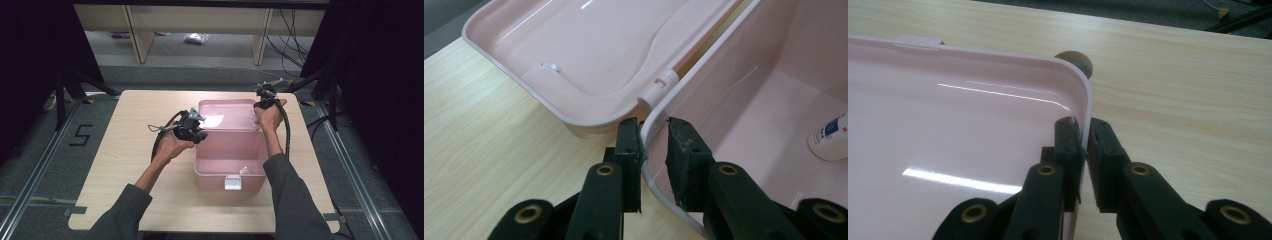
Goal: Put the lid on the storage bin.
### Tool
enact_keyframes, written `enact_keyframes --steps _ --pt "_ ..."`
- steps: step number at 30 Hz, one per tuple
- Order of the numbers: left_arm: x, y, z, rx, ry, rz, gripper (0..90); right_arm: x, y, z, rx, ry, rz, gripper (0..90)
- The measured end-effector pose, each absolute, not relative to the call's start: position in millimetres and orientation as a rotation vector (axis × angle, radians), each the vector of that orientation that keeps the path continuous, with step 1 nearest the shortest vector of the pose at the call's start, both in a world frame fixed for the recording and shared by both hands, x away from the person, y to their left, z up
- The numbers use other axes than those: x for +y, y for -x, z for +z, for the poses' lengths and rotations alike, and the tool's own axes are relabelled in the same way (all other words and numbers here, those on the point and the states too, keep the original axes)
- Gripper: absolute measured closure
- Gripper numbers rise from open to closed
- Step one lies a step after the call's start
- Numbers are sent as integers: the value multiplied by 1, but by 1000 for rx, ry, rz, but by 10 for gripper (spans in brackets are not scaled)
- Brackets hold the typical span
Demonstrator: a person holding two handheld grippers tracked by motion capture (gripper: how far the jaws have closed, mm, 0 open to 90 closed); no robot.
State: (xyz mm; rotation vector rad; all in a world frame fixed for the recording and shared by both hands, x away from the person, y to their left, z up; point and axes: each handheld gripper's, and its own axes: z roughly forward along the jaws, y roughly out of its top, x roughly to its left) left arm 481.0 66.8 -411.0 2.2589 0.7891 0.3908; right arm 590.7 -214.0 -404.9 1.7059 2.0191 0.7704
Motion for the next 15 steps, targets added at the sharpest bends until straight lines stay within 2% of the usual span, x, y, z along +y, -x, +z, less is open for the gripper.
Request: enact_keyframes --steps 15 --pt "63 -480 -412 808 -2242 416 754 -221 -576 -378 1988 -1594 817 852"
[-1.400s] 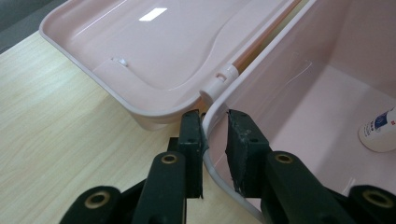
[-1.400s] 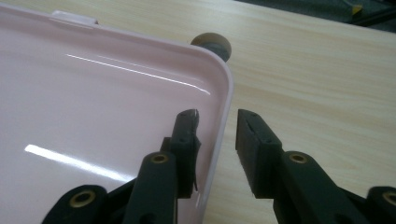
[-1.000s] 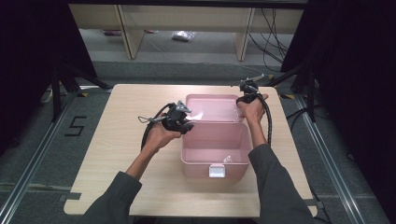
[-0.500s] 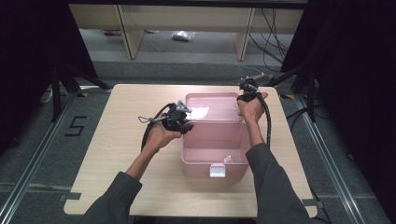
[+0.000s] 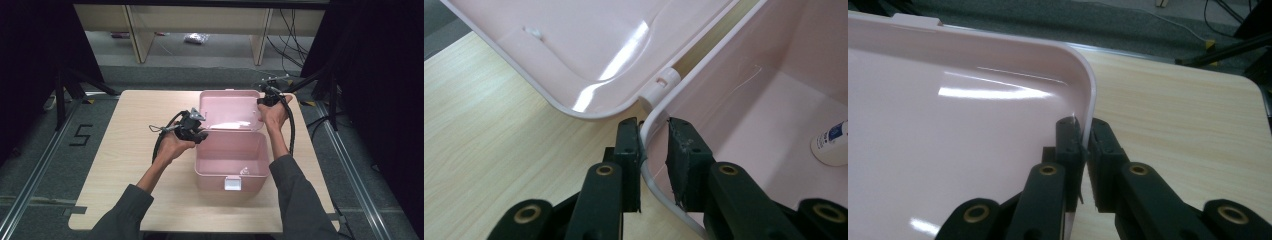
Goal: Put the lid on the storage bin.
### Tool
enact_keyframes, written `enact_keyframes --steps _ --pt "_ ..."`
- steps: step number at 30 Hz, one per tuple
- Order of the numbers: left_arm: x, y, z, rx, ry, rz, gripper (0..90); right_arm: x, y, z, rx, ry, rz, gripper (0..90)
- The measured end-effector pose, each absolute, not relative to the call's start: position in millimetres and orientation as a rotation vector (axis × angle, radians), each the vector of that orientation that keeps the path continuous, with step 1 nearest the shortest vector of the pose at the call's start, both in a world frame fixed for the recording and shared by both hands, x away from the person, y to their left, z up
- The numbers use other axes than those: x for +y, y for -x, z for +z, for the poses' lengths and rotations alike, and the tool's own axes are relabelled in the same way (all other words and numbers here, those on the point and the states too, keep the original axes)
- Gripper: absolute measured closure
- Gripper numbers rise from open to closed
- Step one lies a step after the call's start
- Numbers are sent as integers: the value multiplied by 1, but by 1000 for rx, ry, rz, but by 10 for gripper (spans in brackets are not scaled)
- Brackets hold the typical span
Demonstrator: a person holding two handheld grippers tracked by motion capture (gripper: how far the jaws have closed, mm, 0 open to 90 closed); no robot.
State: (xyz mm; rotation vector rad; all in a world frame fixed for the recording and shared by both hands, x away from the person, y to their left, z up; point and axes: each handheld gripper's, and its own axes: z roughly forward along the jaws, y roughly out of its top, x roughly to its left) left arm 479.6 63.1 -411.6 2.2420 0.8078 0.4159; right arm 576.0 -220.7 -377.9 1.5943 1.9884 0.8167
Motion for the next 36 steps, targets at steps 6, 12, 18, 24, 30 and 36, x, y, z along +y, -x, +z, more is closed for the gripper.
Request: enact_keyframes --steps 6,12,18,24,30,36 --pt "62 -479 -412 807 -2243 422 752 -224 -567 -364 1975 -1534 863 854" --pt "61 -478 -412 811 -2241 432 751 -226 -557 -351 1960 -1483 890 857" --pt "61 -478 -412 811 -2242 439 750 -226 -546 -343 1945 -1470 923 859" --pt "60 -478 -412 811 -2240 445 751 -229 -537 -333 1951 -1403 942 859" --pt "58 -478 -413 813 -2237 446 749 -232 -525 -326 1934 -1398 988 859" --pt "56 -479 -413 812 -2240 452 747 -237 -513 -321 1930 -1349 1009 860"
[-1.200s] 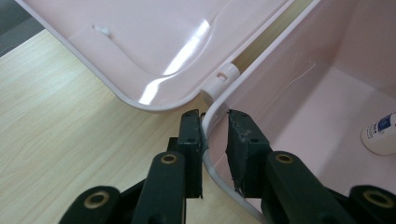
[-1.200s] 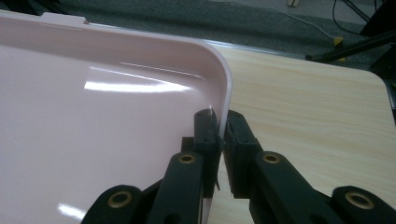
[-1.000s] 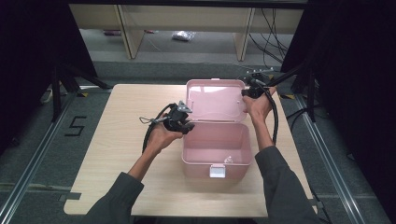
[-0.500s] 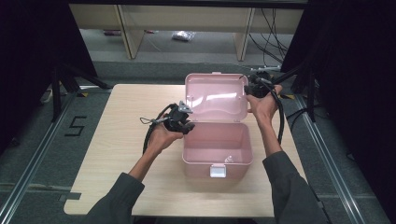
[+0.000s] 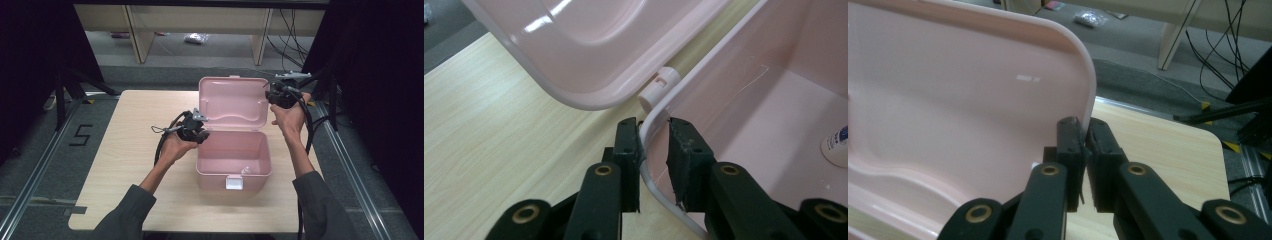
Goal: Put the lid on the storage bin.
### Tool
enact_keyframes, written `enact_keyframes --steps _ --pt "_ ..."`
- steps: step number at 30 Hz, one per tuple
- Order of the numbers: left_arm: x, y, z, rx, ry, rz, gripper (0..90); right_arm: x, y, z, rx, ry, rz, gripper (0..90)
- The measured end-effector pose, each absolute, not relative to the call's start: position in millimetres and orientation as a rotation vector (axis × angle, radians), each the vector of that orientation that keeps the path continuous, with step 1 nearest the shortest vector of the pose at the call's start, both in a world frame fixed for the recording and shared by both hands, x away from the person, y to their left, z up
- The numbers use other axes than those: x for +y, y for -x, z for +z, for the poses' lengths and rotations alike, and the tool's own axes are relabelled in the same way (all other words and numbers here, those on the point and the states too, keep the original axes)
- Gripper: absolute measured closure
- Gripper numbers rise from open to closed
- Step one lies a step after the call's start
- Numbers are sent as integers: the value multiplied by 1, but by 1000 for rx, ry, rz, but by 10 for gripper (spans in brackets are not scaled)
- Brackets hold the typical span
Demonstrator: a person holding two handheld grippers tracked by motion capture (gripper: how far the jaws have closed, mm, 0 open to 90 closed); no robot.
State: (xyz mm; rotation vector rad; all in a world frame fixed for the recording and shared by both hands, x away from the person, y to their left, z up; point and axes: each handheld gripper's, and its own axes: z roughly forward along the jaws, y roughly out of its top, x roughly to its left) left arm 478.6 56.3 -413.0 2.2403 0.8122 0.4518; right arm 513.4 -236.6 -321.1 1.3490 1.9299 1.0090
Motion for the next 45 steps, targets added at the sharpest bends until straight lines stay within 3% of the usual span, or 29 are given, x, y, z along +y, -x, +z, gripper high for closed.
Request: enact_keyframes --steps 37,45 --pt "52 -478 -417 805 -2215 507 723 -247 -446 -314 1891 -1190 1099 870" --pt "59 -473 -420 843 -2168 475 669 -248 -442 -314 1886 -1174 1096 870"
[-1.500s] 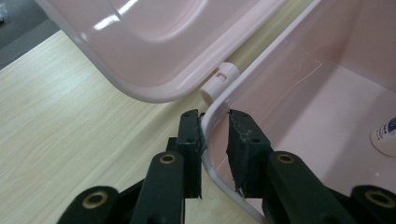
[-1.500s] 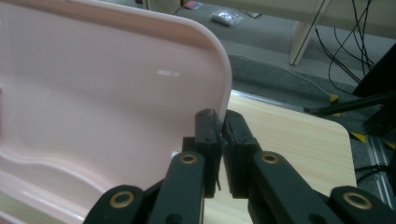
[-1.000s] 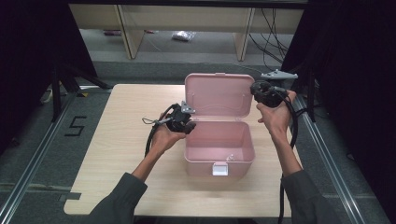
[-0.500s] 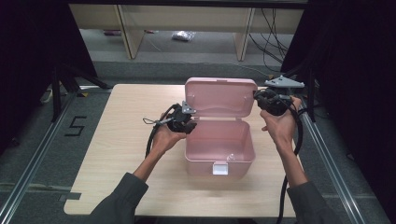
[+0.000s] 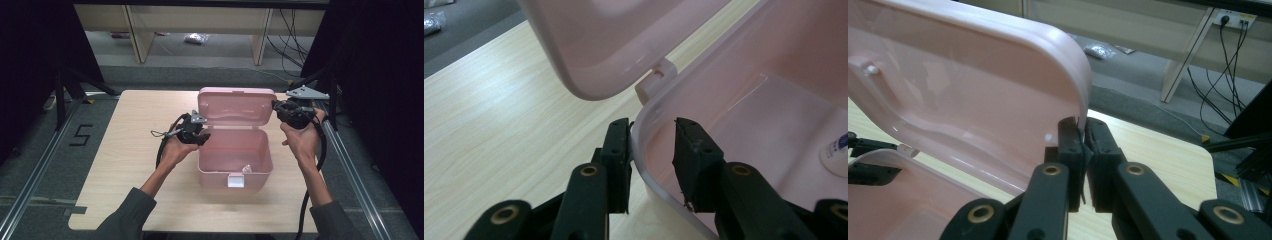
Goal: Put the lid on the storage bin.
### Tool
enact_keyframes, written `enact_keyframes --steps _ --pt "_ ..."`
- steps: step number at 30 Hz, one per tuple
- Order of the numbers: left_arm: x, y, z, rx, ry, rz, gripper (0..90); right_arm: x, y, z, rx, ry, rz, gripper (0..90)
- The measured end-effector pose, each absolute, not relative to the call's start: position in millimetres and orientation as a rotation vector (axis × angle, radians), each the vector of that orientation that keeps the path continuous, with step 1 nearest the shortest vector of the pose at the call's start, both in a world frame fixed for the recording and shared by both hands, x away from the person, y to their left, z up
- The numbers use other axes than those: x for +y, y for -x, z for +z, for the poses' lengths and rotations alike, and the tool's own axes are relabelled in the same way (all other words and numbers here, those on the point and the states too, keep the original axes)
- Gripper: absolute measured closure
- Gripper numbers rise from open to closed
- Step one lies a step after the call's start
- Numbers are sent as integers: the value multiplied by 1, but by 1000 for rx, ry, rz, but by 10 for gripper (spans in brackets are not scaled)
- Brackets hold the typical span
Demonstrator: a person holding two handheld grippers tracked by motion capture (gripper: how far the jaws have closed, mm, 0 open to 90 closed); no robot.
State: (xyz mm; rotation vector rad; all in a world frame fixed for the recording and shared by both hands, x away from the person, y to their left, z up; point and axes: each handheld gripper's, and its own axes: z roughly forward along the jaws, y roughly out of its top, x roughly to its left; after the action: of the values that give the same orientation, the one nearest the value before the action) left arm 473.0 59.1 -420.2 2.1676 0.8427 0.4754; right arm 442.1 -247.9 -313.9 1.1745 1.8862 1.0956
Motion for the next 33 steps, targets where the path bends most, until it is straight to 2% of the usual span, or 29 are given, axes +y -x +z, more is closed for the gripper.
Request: enact_keyframes --steps 9,14,33 --pt "69 -461 -408 879 -2118 452 515 -247 -437 -315 1890 -1203 1112 870" --pt "75 -450 -404 875 -2093 420 464 -248 -432 -316 1895 -1172 1112 880" --pt "86 -416 -391 821 -2084 364 422 -250 -418 -319 1894 -1149 1107 880"
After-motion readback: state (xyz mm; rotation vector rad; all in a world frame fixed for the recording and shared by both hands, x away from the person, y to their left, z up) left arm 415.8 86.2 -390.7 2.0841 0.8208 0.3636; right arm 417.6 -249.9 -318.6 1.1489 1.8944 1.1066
